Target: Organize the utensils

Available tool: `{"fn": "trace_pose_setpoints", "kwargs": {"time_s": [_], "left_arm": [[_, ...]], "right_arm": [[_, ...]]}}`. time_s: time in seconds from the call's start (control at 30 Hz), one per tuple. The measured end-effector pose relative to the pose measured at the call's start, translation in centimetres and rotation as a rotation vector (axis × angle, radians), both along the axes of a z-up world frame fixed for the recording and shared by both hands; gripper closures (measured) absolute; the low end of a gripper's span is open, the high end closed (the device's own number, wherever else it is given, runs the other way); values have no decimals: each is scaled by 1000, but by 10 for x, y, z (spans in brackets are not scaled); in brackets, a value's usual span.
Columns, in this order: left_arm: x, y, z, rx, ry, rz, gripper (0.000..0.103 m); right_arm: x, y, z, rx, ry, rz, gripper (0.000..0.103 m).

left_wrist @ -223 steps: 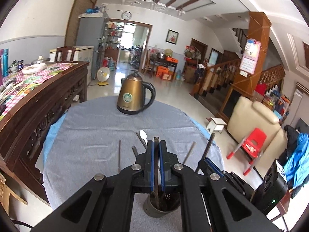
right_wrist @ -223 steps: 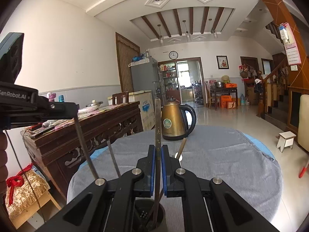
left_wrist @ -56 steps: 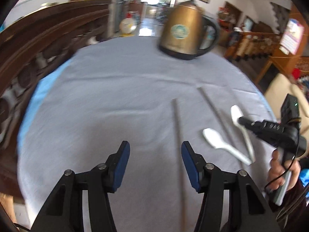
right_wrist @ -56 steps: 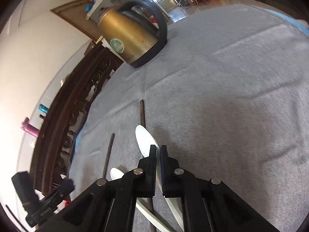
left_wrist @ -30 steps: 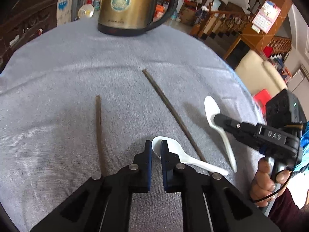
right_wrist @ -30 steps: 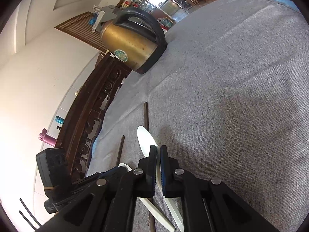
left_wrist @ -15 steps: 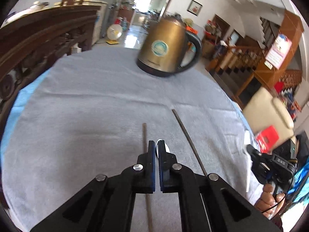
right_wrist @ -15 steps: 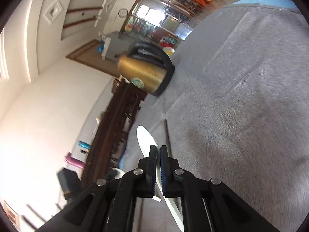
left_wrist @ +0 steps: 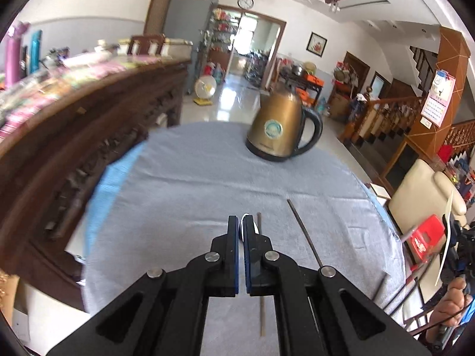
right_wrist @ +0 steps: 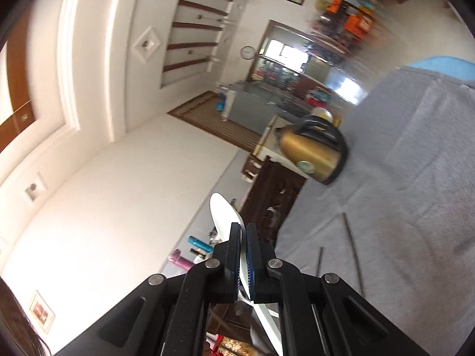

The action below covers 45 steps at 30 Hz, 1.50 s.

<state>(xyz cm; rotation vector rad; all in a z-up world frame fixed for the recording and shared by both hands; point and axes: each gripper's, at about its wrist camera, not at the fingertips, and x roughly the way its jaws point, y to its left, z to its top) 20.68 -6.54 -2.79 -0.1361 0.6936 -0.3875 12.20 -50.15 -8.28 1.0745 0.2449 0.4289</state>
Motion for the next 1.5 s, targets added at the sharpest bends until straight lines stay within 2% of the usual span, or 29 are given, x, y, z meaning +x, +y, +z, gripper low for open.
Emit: {"fn": "trace_pose_setpoints", "kwargs": {"time_s": [0.27,0.57,0.77,0.93,1.27,1.5], "left_arm": [[-70,19,55,108,-135,-14,100],[-129,10,83,99,-212,-75,100],[-151,-20,71,100,-262,-44,100],[-159,-42,53,113,-270,-30,100],[-170,-69,32,135,-302,-72,100],[-172,-82,12,177,-302,-97,100]], "right_arm": [[-11,59,35,-77,-85,96,98],[2,118,15,-196,-46,131,98],[7,137,-4,-292,14,31,98],[8,140,-15,-348,43,-13,98],[-13,125,-29,-294,31,-56,98],[-12,137,-28,-329,24,-33,98]]}}
